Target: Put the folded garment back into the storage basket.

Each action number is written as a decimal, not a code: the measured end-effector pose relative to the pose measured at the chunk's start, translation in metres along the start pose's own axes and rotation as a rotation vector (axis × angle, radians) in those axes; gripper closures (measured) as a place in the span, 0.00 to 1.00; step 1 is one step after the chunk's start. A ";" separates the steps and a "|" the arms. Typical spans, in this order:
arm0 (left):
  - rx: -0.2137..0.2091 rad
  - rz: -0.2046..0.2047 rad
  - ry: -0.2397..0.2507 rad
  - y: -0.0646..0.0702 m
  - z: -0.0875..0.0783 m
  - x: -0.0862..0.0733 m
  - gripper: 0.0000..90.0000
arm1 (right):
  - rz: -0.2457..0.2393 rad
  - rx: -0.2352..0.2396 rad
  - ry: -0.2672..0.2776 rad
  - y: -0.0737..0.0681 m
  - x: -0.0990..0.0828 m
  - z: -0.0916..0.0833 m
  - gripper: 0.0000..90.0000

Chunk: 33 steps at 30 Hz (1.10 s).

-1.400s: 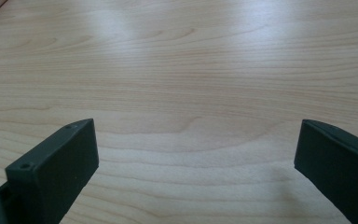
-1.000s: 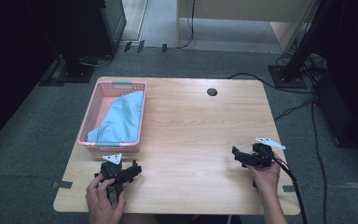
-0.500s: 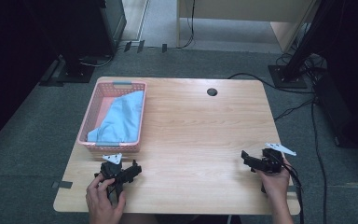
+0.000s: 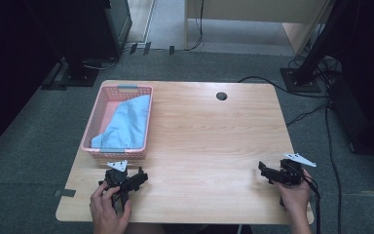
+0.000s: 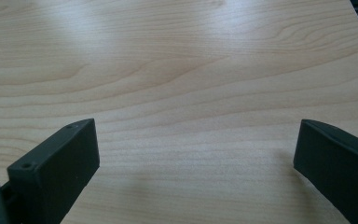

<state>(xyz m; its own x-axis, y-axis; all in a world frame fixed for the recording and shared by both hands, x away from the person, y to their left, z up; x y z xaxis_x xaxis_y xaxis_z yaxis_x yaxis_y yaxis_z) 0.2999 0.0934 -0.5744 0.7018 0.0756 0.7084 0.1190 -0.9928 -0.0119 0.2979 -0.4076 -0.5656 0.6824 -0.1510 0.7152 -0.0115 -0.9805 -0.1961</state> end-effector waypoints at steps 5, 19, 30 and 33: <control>0.000 0.000 0.000 0.000 0.000 0.000 0.00 | -0.010 -0.017 -0.012 0.005 -0.003 -0.002 0.00; 0.000 0.000 0.000 0.000 0.000 0.000 0.00 | -0.063 -0.081 -0.043 0.010 -0.013 -0.005 0.01; 0.000 0.000 0.001 0.000 0.000 0.000 0.00 | -0.109 -0.128 -0.025 0.017 -0.020 -0.008 0.00; 0.000 0.000 0.001 0.000 0.000 0.000 0.00 | -0.107 -0.129 -0.027 0.017 -0.020 -0.008 0.00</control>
<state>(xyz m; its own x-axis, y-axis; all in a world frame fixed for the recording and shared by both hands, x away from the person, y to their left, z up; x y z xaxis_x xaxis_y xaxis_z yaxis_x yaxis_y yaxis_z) 0.2999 0.0934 -0.5744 0.7014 0.0756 0.7088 0.1188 -0.9928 -0.0118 0.2779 -0.4219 -0.5777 0.7040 -0.0429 0.7089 -0.0299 -0.9991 -0.0307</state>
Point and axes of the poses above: each handheld gripper's, and its own axes: z roughly forward along the jaws, x roughly out of its top, y roughly to its right, the point moved 7 cm from there along z, roughly forward along the jaws, and after that the axes turned 1 degree about z, right-handed, at the moved point
